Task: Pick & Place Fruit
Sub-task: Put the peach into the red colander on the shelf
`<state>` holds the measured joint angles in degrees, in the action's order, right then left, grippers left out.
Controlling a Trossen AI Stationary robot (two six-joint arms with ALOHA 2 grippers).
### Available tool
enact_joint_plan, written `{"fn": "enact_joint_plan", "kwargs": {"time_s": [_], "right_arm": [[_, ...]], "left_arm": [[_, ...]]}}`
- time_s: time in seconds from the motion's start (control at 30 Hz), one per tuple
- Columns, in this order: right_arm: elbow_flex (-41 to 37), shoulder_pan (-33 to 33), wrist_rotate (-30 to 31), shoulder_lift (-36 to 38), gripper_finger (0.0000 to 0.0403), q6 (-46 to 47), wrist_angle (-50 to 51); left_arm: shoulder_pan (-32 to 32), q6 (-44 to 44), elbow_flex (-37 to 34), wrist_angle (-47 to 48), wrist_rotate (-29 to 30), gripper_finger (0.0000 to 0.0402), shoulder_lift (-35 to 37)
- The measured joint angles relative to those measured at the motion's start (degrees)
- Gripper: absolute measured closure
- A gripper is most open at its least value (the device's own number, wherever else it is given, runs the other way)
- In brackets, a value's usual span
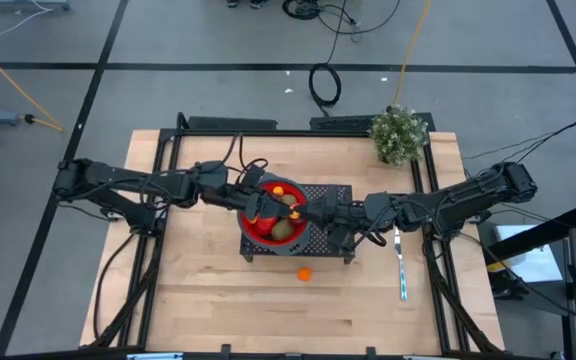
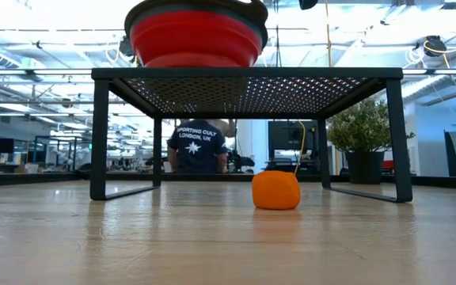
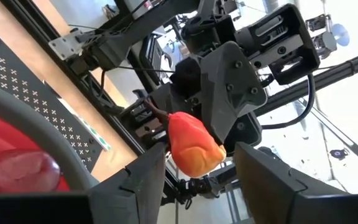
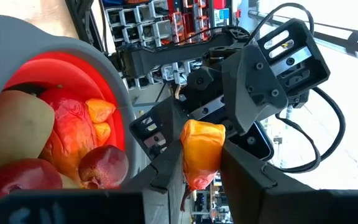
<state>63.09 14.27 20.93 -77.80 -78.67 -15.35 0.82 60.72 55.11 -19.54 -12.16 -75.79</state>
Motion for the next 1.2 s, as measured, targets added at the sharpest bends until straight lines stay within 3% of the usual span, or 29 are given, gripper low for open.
{"fn": "enact_joint_plan", "kwargs": {"time_s": [0.63, 1.2], "right_arm": [[0.0, 0.0, 0.0, 0.0, 0.0318, 0.0, 0.2], [0.0, 0.0, -0.1, 0.0, 0.0312, 1.1, -0.1]], "left_arm": [[-1.6, 0.1, 0.0, -0.1, -3.0, 0.0305, 0.0], [-1.3, 0.9, 0.0, -0.9, -3.4, 0.0326, 0.1]]}}
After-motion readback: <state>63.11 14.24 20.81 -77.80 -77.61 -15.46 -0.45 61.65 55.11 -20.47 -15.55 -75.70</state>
